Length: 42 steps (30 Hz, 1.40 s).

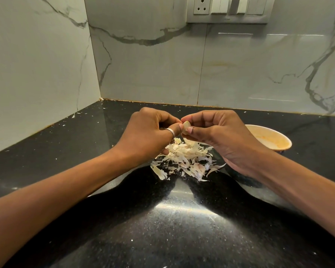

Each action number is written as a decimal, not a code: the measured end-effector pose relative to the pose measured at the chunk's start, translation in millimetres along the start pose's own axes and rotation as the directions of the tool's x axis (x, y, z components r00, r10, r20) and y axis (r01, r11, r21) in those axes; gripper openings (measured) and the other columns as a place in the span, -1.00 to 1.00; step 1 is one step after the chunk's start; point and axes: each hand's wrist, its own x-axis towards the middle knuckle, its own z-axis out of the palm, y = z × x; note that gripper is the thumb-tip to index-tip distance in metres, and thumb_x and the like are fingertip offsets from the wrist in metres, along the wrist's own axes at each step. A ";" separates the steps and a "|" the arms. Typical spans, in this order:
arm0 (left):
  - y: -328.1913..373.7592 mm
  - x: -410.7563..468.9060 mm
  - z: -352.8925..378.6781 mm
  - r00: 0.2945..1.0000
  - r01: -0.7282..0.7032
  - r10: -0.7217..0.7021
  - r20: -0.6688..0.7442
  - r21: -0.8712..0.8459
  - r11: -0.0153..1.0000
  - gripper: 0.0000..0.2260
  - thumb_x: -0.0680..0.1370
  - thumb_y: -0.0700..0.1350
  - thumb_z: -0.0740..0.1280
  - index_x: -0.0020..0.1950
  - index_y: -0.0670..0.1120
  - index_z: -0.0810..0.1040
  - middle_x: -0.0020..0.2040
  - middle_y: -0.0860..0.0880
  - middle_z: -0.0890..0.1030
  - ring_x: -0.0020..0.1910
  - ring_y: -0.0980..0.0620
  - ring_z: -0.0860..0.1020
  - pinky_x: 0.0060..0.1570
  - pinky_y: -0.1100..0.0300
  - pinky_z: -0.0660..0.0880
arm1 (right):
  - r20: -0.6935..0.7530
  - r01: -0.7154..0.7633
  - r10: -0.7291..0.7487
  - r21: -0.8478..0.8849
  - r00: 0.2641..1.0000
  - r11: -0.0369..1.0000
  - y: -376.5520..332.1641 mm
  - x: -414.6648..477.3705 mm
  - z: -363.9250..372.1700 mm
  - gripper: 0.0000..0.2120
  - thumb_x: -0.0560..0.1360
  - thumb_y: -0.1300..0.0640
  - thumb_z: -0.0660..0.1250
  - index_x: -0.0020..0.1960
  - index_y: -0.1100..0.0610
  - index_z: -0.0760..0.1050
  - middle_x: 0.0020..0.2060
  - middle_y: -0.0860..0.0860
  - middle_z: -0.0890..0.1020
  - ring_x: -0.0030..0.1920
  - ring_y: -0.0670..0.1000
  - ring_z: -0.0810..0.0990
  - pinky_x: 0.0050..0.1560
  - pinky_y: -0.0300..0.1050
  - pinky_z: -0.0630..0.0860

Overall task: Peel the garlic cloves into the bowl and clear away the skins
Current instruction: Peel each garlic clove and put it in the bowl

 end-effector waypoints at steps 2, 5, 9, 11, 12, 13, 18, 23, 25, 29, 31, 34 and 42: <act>0.0 -0.8 0.9 1.000 0.002 -0.002 -0.001 0.005 1.000 -0.89 0.55 -0.07 0.46 0.03 -0.06 0.72 -0.31 0.04 0.66 -0.33 0.07 0.65 -0.40 0.22 0.60 | -0.003 -0.005 0.005 0.006 1.000 1.000 -0.3 -0.4 -0.1 -0.81 0.50 0.43 0.42 0.10 0.30 0.66 -0.01 0.25 0.73 -0.01 0.08 0.72 0.03 -0.20 0.65; 0.9 -1.4 0.3 1.000 0.007 -0.006 -0.005 0.010 1.000 -0.95 0.57 -0.12 0.44 -0.01 -0.04 0.70 -0.30 0.06 0.65 -0.31 0.08 0.66 -0.41 0.22 0.60 | 0.002 -0.010 0.010 0.012 1.000 1.000 -0.4 -0.4 0.3 -0.81 0.51 0.43 0.41 0.10 0.29 0.67 0.00 0.27 0.72 0.00 0.09 0.72 0.05 -0.17 0.66; 3.8 -2.5 0.3 1.000 0.004 -0.004 -0.021 0.031 0.999 -0.93 0.57 -0.10 0.44 -0.12 0.02 0.66 -0.32 0.09 0.65 -0.31 0.08 0.67 -0.42 0.19 0.62 | 0.009 -0.016 0.016 0.014 1.000 1.000 0.0 -0.6 1.0 -0.80 0.52 0.43 0.40 0.09 0.26 0.68 -0.01 0.25 0.73 0.04 0.14 0.72 0.11 -0.11 0.66; 4.5 -2.7 0.4 1.000 0.001 0.000 -0.030 0.041 0.999 -0.92 0.56 -0.09 0.44 -0.14 0.02 0.65 -0.32 0.08 0.65 -0.33 0.05 0.67 -0.40 0.12 0.64 | 0.009 -0.019 0.019 0.019 1.000 1.000 0.2 -0.5 1.8 -0.80 0.53 0.43 0.39 0.10 0.27 0.68 0.00 0.25 0.73 0.09 0.19 0.72 0.13 -0.08 0.66; 4.4 -2.5 0.2 0.999 0.002 0.000 -0.033 0.047 0.999 -0.91 0.55 -0.09 0.45 -0.15 0.01 0.66 -0.33 0.07 0.66 -0.35 0.04 0.67 -0.39 0.08 0.65 | 0.010 -0.023 0.022 0.024 1.000 0.999 0.4 -0.2 2.5 -0.79 0.53 0.43 0.39 0.11 0.27 0.67 0.01 0.26 0.73 0.11 0.20 0.71 0.16 -0.05 0.66; 4.1 -2.6 0.2 0.999 0.005 -0.003 -0.035 0.054 0.999 -0.92 0.55 -0.10 0.45 -0.15 0.00 0.66 -0.33 0.06 0.66 -0.37 0.03 0.67 -0.38 0.04 0.66 | 0.015 -0.030 0.030 0.032 0.999 0.999 0.4 -0.4 3.4 -0.79 0.53 0.43 0.38 0.11 0.27 0.67 0.02 0.26 0.72 0.11 0.20 0.71 0.18 -0.02 0.65; 4.5 -2.5 -0.8 0.999 0.006 -0.003 -0.046 0.068 0.998 -0.91 0.54 -0.10 0.45 -0.17 0.01 0.65 -0.35 0.05 0.66 -0.40 0.03 0.67 -0.37 -0.02 0.65 | 0.044 -0.045 0.045 -0.013 0.998 0.999 2.3 -0.9 6.0 -0.78 0.54 0.38 0.39 0.15 0.22 0.67 0.02 0.21 0.74 0.15 0.19 0.70 0.28 0.03 0.60; 6.2 -3.8 -0.4 0.998 0.000 0.005 -0.057 0.080 0.997 -0.89 0.53 -0.12 0.46 -0.18 0.04 0.63 -0.33 0.06 0.65 -0.39 0.05 0.66 -0.39 0.05 0.65 | 0.055 0.001 0.007 -0.134 0.998 0.991 4.0 -0.4 4.9 -0.68 0.52 0.36 0.45 0.25 0.19 0.65 0.03 0.10 0.75 0.16 0.10 0.70 0.30 -0.03 0.59; 5.9 -3.2 -0.8 0.997 0.006 0.001 -0.079 0.090 0.996 -0.89 0.53 -0.14 0.45 -0.19 0.02 0.64 -0.32 0.05 0.66 -0.39 0.06 0.66 -0.40 0.07 0.65 | 0.043 -0.002 0.008 -0.127 0.999 0.992 3.5 -0.3 3.9 -0.70 0.53 0.35 0.45 0.24 0.18 0.65 0.02 0.12 0.75 0.16 0.13 0.70 0.28 -0.04 0.60; 3.9 -1.4 -2.3 0.992 0.028 -0.008 -0.127 0.152 0.988 -0.86 0.55 -0.09 0.40 -0.21 0.03 0.62 -0.32 0.03 0.66 -0.40 0.08 0.65 -0.32 0.00 0.65 | 0.008 -0.015 0.016 -0.142 1.000 0.990 0.0 -0.7 0.1 -0.71 0.51 0.36 0.46 0.21 0.17 0.65 -0.01 0.14 0.74 0.08 0.10 0.72 0.21 -0.07 0.62; 1.9 -0.6 -2.3 0.987 0.044 -0.015 -0.162 0.176 0.983 -0.80 0.56 -0.02 0.39 -0.25 -0.02 0.63 -0.33 0.02 0.65 -0.40 0.10 0.63 -0.26 -0.04 0.65 | -0.029 -0.021 0.017 -0.136 0.999 0.991 -2.2 -0.7 -0.2 -0.76 0.50 0.36 0.48 0.14 0.19 0.64 -0.02 0.18 0.73 -0.02 0.06 0.72 0.15 -0.08 0.65; -0.8 1.6 -2.7 0.984 0.041 -0.006 -0.180 0.191 0.981 -0.74 0.54 0.01 0.44 -0.31 -0.08 0.62 -0.38 0.05 0.64 -0.40 0.30 0.59 -0.18 -0.01 0.65 | -0.080 -0.017 0.004 -0.172 0.997 0.985 -2.8 0.6 0.3 -0.82 0.48 0.33 0.51 0.06 0.20 0.64 -0.05 0.19 0.73 -0.11 0.02 0.70 0.14 -0.02 0.67; -0.5 0.4 -3.3 0.993 -0.048 0.064 -0.101 0.151 0.987 -0.88 0.55 -0.18 0.43 -0.01 0.03 0.71 -0.23 0.11 0.69 -0.34 0.13 0.66 -0.33 0.19 0.64 | -0.095 0.008 -0.037 -0.286 0.995 0.958 -2.3 -0.5 -1.2 -0.85 0.51 0.24 0.51 0.04 0.05 0.71 -0.13 0.01 0.75 0.00 0.02 0.72 0.23 0.01 0.63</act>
